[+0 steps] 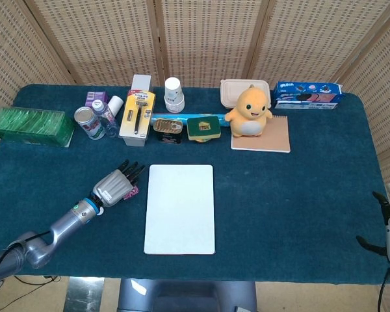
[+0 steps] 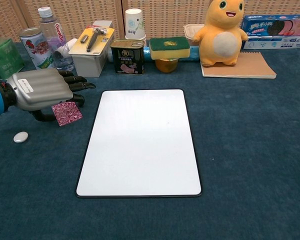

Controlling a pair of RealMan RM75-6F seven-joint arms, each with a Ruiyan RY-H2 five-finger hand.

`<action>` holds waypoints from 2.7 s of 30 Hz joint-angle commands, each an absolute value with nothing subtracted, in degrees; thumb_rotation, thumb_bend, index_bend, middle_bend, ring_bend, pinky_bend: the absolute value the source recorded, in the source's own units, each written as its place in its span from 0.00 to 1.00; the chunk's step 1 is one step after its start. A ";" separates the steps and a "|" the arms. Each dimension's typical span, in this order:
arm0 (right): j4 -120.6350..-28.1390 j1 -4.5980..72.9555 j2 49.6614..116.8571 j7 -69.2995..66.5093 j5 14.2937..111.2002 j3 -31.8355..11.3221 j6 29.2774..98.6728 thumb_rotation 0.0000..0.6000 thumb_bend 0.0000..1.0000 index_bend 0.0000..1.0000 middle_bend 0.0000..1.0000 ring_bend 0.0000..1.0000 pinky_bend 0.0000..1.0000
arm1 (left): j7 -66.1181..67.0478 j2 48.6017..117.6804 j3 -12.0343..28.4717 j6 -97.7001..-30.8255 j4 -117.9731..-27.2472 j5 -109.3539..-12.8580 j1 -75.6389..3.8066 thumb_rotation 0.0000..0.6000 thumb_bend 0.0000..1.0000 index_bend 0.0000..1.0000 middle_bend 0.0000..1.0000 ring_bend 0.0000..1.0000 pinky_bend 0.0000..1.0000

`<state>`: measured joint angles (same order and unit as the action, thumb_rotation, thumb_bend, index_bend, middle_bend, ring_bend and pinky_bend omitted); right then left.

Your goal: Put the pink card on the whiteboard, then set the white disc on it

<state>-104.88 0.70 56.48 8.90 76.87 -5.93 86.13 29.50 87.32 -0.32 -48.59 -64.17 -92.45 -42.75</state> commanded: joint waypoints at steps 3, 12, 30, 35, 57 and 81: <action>-104.87 0.72 56.49 8.88 76.90 -5.89 86.09 1.00 0.00 0.12 0.00 0.00 0.00 | 29.54 87.30 -0.63 -49.09 -64.33 -92.26 -42.85 1.00 0.23 0.43 0.00 0.00 0.15; -104.98 0.69 56.45 8.88 76.93 -5.86 86.15 1.00 0.00 0.12 0.00 0.00 0.00 | 30.24 86.56 -0.68 -50.38 -64.75 -91.78 -42.78 1.00 0.23 0.43 0.00 0.00 0.15; -105.13 0.75 56.47 9.08 76.79 -5.79 85.99 1.00 0.00 0.12 0.00 0.00 0.00 | 32.26 82.84 1.35 -54.29 -72.96 -92.28 -44.28 1.00 0.23 0.43 0.00 0.00 0.15; -105.19 0.76 56.32 8.84 76.75 -5.83 85.95 1.00 0.00 0.12 0.00 0.00 0.00 | 34.74 82.24 1.49 -54.66 -76.93 -94.57 -45.92 1.00 0.23 0.43 0.00 0.00 0.16; -105.32 0.61 55.32 6.96 76.61 -6.02 85.88 1.00 0.00 0.12 0.00 0.00 0.00 | 39.99 90.44 -0.38 -53.86 -72.70 -103.15 -50.76 1.00 0.20 0.20 0.00 0.00 0.21; -105.76 0.30 54.83 6.42 76.82 -5.93 86.26 1.00 0.00 0.12 0.00 0.00 0.00 | 33.13 77.98 0.41 -58.29 -89.12 -83.55 -38.37 1.00 0.18 0.04 0.00 0.00 0.23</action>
<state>-105.75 0.30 54.83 6.43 76.82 -5.94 86.26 34.01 81.59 1.02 -58.78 -85.30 -87.13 -40.78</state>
